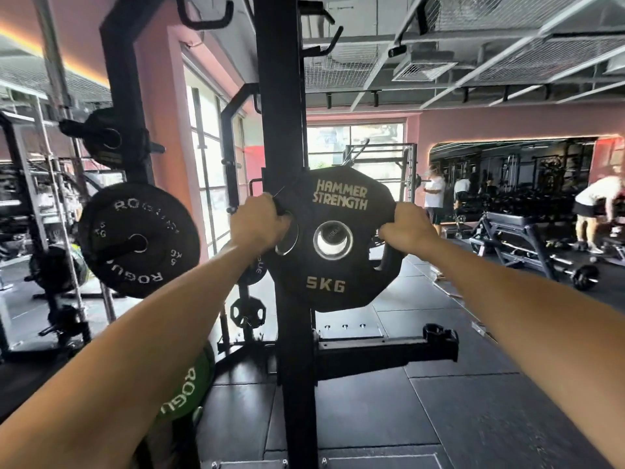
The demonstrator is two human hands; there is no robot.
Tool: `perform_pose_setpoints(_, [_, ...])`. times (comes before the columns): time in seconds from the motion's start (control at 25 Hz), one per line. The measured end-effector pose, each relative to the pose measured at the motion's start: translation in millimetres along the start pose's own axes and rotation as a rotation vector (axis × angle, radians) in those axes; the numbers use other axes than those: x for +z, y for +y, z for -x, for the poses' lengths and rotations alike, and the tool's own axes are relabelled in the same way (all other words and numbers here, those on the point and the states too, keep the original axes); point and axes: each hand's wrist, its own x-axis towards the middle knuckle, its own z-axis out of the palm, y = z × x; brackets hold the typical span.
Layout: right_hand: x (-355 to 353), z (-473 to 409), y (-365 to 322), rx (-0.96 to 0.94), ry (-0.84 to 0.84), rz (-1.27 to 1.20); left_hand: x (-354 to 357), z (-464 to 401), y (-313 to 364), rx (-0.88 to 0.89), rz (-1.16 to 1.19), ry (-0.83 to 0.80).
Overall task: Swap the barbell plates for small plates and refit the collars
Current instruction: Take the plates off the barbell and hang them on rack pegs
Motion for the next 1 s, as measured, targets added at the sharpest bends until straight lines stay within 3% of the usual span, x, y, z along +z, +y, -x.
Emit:
perform_pose_setpoints(0.44, [5,62,-124,-0.145,-0.057,-0.002,-131,55,-70,-0.108,-0.078,0.039])
perform_pose_setpoints(1.0, [167,165,-394,-0.226,-0.130,-0.064,-304,97,-363,-0.129,-0.161,0.036])
